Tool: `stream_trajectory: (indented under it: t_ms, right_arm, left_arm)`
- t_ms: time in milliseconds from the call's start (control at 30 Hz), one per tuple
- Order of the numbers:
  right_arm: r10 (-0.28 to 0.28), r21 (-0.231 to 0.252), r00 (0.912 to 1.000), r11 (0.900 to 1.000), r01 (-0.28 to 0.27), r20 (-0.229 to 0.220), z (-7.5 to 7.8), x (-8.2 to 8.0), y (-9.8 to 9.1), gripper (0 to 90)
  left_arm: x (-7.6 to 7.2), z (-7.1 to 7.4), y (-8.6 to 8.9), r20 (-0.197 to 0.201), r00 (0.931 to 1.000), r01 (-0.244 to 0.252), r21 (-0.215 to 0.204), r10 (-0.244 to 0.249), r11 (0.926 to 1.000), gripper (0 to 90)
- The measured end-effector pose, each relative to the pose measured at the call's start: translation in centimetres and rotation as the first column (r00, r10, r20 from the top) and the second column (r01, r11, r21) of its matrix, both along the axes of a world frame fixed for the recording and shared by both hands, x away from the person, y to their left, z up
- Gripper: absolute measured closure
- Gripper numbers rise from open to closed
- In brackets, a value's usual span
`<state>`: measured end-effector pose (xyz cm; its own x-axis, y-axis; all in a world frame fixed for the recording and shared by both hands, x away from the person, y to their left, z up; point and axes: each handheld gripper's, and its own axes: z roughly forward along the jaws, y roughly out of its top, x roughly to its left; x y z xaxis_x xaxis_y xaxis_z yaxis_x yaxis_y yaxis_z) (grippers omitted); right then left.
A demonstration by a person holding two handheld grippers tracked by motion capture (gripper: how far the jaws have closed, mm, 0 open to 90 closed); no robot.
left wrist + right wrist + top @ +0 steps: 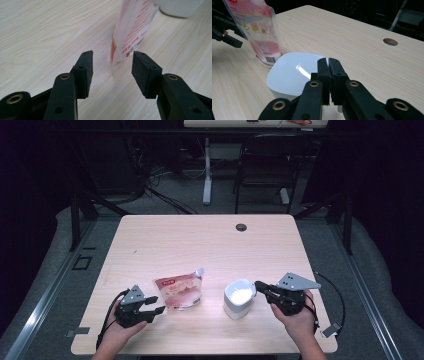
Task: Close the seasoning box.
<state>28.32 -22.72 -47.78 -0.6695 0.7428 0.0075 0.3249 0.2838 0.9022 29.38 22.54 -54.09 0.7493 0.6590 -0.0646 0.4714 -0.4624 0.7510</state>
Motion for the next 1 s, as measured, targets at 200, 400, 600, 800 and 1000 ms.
stream_trajectory:
  t_ms: [200, 400, 600, 800, 1000]
  right_arm:
    - [-0.012, 0.006, 0.9999, 0.9999, 0.012, 0.002, 0.1, 0.0, -0.4, 88.5]
    - [-0.049, 0.021, 0.9988, 0.9986, 0.049, -0.003, 0.0, 0.2, -1.5, 88.0]
    - [-0.094, 0.035, 0.9954, 0.9949, 0.095, -0.015, -0.4, 0.6, -3.0, 87.1]
    - [-0.131, 0.048, 0.9912, 0.9901, 0.132, -0.018, -0.5, 0.6, -4.1, 86.6]
    - [-0.173, 0.049, 0.9846, 0.9835, 0.174, -0.028, -0.8, 0.3, -4.7, 85.4]
  left_arm:
    - [0.1, 0.0, 0.3, 0.001, 1.0, -0.007, 0.0, 0.007, 1.0, 51.8]
    - [0.0, 0.4, 0.9, 0.007, 0.9997, -0.025, -0.009, 0.025, 0.9996, 51.7]
    - [-0.1, 0.6, 1.7, 0.012, 0.999, -0.043, -0.02, 0.043, 0.9989, 51.7]
    - [-0.2, 1.0, 2.6, 0.023, 0.9978, -0.062, -0.03, 0.063, 0.9976, 51.7]
    - [0.1, 0.9, 3.3, 0.021, 0.9956, -0.09, -0.038, 0.091, 0.9952, 51.6]
